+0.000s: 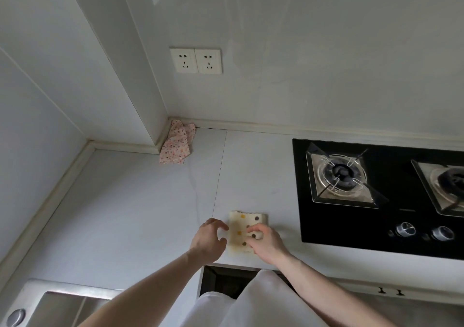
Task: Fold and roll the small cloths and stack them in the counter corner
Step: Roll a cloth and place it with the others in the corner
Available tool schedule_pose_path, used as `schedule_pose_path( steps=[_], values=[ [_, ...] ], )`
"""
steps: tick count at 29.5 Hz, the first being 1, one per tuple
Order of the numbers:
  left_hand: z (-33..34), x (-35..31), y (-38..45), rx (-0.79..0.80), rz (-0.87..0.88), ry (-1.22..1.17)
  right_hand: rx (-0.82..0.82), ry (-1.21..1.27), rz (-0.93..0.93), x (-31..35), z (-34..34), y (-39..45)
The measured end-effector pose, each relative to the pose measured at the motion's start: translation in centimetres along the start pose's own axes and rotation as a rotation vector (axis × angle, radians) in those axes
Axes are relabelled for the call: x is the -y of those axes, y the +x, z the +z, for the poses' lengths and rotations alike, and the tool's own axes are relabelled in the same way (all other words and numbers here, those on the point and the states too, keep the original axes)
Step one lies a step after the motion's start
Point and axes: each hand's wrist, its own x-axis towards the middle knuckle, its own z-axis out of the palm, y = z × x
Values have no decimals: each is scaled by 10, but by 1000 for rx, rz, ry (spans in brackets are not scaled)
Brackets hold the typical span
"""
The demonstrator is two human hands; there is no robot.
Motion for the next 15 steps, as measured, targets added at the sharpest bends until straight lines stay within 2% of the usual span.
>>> schedule_pose_path(
  steps=[6, 12, 15],
  values=[
    [5, -33, 32, 88, 8, 73, -139, 0, 44, -35, -24, -10],
    [12, -43, 56, 182, 8, 292, -171, 9, 78, -49, -39, -11],
    [12, -40, 62, 223, -37, 314, -175, 8, 103, -52, -41, -6]
  ],
)
